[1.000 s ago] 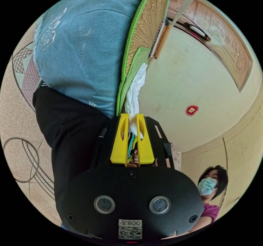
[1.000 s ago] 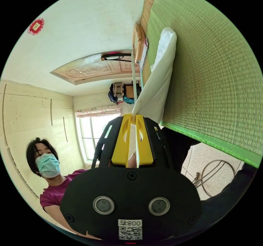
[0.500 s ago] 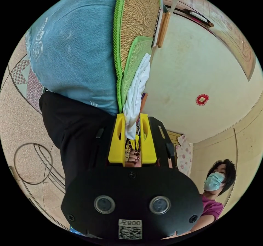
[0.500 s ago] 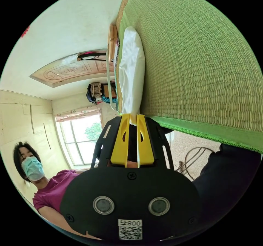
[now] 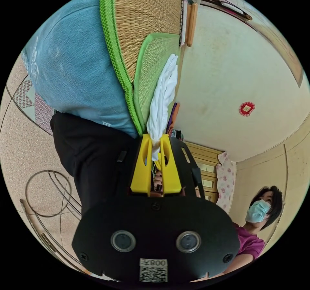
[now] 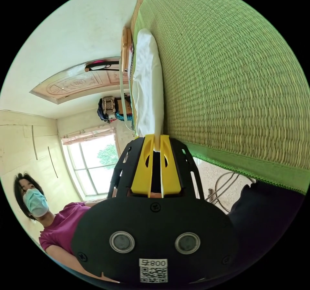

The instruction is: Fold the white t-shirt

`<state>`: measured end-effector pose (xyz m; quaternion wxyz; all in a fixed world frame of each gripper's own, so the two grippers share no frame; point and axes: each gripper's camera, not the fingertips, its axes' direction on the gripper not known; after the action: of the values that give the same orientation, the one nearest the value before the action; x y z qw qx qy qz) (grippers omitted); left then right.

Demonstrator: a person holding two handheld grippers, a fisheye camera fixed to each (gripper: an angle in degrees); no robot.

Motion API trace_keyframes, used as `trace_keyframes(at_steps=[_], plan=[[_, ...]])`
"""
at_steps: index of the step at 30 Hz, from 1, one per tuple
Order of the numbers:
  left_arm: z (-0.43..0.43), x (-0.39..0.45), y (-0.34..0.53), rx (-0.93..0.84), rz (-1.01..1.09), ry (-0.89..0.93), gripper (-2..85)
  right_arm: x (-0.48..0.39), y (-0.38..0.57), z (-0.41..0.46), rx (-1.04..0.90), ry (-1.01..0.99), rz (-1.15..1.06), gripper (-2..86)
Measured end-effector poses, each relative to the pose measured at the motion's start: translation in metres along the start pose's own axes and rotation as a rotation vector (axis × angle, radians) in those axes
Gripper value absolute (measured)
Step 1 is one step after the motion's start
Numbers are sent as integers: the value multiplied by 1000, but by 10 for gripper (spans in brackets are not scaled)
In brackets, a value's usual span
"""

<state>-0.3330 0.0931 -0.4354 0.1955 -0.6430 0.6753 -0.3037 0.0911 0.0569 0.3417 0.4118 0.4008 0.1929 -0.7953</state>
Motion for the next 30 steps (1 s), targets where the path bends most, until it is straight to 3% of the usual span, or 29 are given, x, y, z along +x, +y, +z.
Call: trace_keyframes(at_steps=[30], plan=[[143, 168, 58, -82, 262, 124, 43, -35, 138, -113, 91, -220, -212, 22]])
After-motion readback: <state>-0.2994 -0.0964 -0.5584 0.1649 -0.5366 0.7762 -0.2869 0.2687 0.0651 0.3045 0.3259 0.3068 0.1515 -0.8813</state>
